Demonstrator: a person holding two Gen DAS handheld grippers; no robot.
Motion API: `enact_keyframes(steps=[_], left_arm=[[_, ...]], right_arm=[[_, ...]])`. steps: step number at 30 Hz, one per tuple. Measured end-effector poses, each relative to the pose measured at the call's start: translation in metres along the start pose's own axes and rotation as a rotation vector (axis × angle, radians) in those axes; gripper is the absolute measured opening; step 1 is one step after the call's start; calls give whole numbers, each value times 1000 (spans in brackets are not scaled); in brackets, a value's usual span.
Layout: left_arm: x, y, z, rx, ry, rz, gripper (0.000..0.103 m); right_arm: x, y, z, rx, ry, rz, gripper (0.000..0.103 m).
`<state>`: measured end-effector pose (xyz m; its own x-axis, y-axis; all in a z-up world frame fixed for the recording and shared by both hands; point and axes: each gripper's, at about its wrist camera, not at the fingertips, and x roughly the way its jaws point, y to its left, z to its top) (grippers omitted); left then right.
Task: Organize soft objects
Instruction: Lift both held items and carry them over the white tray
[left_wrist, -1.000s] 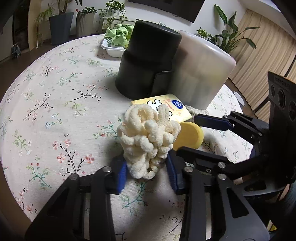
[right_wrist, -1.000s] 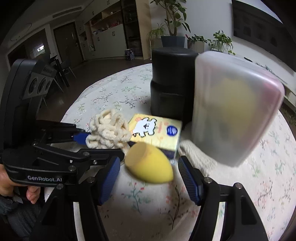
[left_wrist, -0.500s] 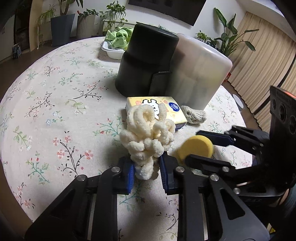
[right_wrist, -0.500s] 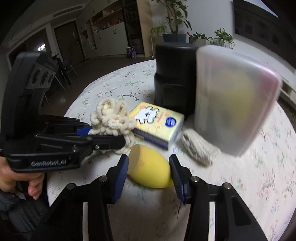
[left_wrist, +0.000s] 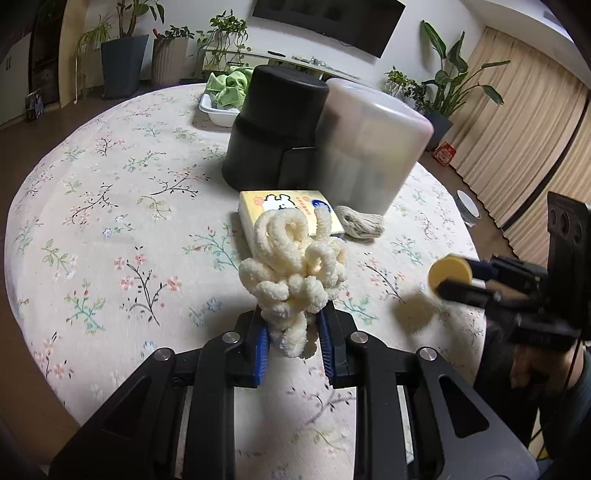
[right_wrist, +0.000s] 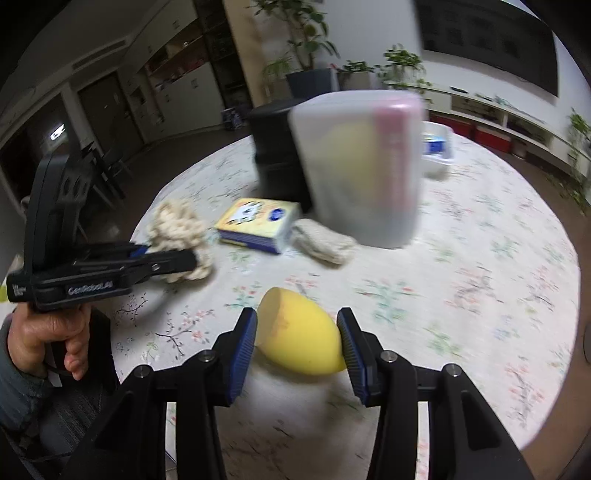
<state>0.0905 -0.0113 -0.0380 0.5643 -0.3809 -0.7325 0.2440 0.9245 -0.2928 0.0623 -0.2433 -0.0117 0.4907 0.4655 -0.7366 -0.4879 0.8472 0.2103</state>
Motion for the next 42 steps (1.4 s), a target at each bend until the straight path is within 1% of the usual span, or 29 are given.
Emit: enact_keyframes(steps=[8, 13, 17, 23, 30, 35, 40, 42], left_arm=[[-22, -8, 0, 11, -25, 11, 21], [-43, -7, 15, 26, -66, 27, 21], [-63, -3, 38, 52, -108, 55, 21], [-87, 8, 85, 84, -170, 90, 21], [-93, 14, 133, 123, -200, 124, 21], [-85, 12, 163, 148, -196, 122, 21], [-68, 5, 196, 203, -183, 138, 21], [-61, 5, 207, 214, -176, 134, 21]], right_arm=[[-34, -31, 2, 51, -36, -53, 48], [-51, -45, 7, 67, -62, -82, 48], [-66, -57, 18, 77, -94, -110, 48], [-94, -78, 51, 63, -155, -158, 48], [-107, -93, 99, 12, -202, -208, 48], [-101, -103, 129, -11, -204, -213, 48], [-85, -118, 162, -18, -196, -208, 48], [-77, -121, 176, -30, -191, -210, 48]])
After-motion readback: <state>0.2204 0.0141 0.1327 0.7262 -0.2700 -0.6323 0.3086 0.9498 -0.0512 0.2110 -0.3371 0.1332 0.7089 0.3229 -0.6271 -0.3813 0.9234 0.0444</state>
